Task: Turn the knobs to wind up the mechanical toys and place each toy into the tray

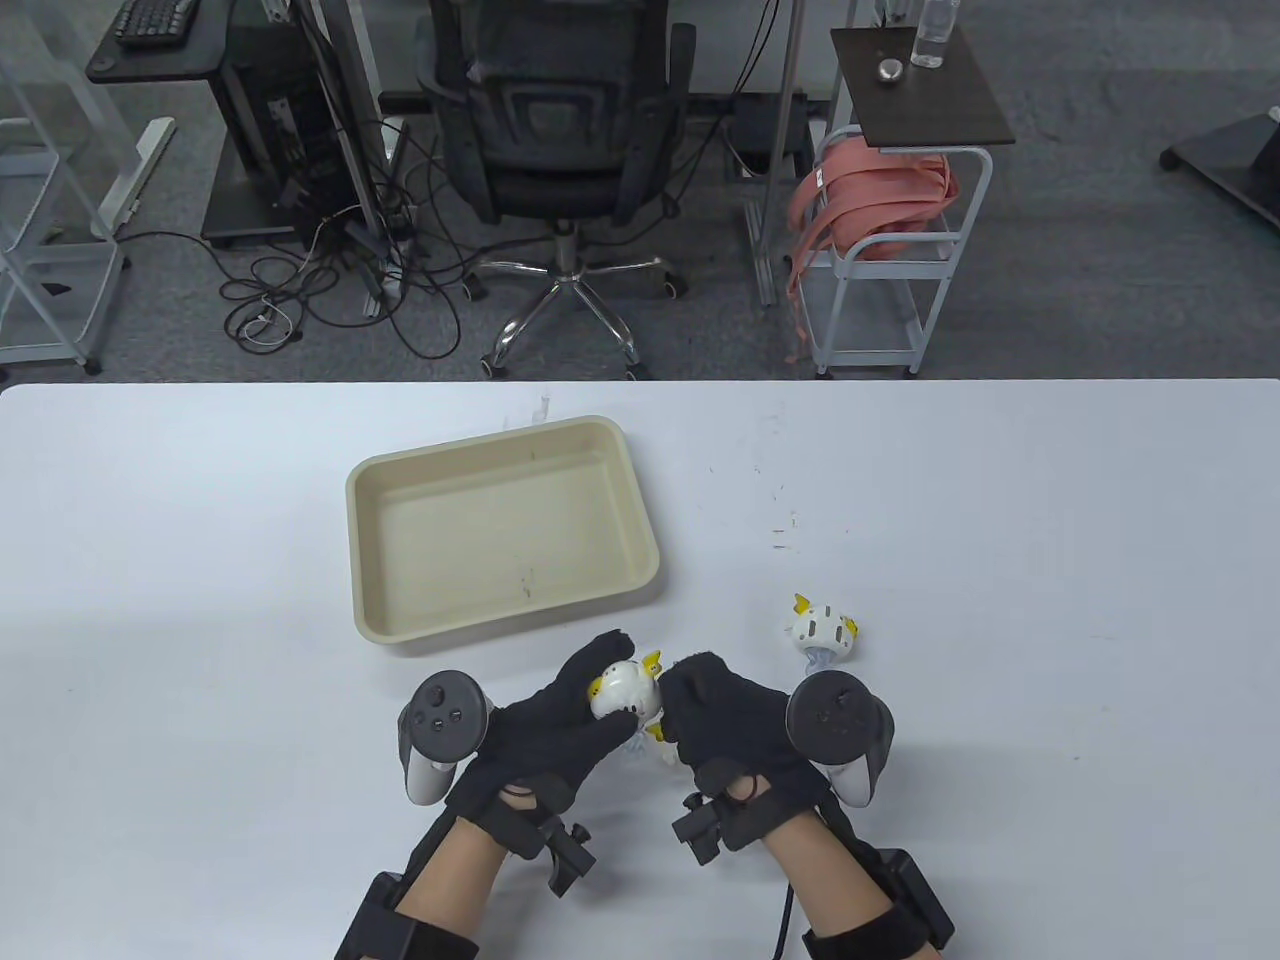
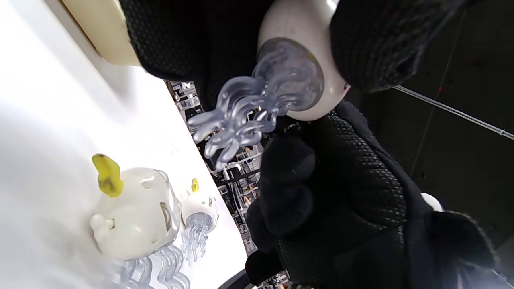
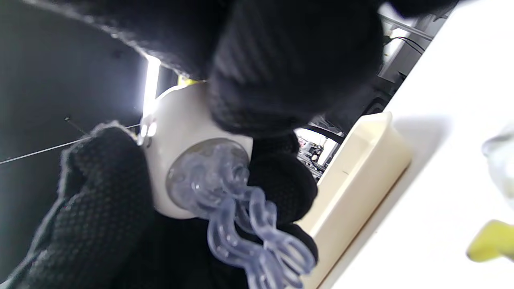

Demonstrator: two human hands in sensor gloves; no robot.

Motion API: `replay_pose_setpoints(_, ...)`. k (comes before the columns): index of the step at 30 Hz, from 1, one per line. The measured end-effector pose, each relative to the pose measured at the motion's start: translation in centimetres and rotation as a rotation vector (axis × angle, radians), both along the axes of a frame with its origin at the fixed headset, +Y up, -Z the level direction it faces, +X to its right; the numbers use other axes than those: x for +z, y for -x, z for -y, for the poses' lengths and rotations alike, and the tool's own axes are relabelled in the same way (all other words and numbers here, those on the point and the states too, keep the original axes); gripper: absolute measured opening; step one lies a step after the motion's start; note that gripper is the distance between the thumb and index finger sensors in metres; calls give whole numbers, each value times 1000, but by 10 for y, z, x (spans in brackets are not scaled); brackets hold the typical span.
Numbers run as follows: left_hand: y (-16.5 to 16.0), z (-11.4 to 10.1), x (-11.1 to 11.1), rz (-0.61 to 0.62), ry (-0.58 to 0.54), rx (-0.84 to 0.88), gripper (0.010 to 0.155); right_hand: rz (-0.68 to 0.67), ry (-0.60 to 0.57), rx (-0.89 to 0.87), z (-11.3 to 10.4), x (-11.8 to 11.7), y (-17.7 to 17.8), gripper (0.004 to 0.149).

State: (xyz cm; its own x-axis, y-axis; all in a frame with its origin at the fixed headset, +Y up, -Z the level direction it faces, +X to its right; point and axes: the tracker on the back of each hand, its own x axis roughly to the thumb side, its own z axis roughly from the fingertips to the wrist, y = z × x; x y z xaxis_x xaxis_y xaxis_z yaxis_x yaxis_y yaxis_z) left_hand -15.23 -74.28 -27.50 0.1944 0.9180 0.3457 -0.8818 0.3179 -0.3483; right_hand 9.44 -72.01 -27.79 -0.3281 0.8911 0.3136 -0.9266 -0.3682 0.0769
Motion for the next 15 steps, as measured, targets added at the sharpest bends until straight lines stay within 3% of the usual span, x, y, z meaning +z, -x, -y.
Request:
replay_pose_setpoints(9, 1, -2, 0, 15, -11, 4, 71, -19, 213, -128, 8, -4, -4, 43)
replay_pose_setpoints(15, -1, -4, 1, 9, -32, -23, 70, -25, 259, -169, 12, -5, -6, 43)
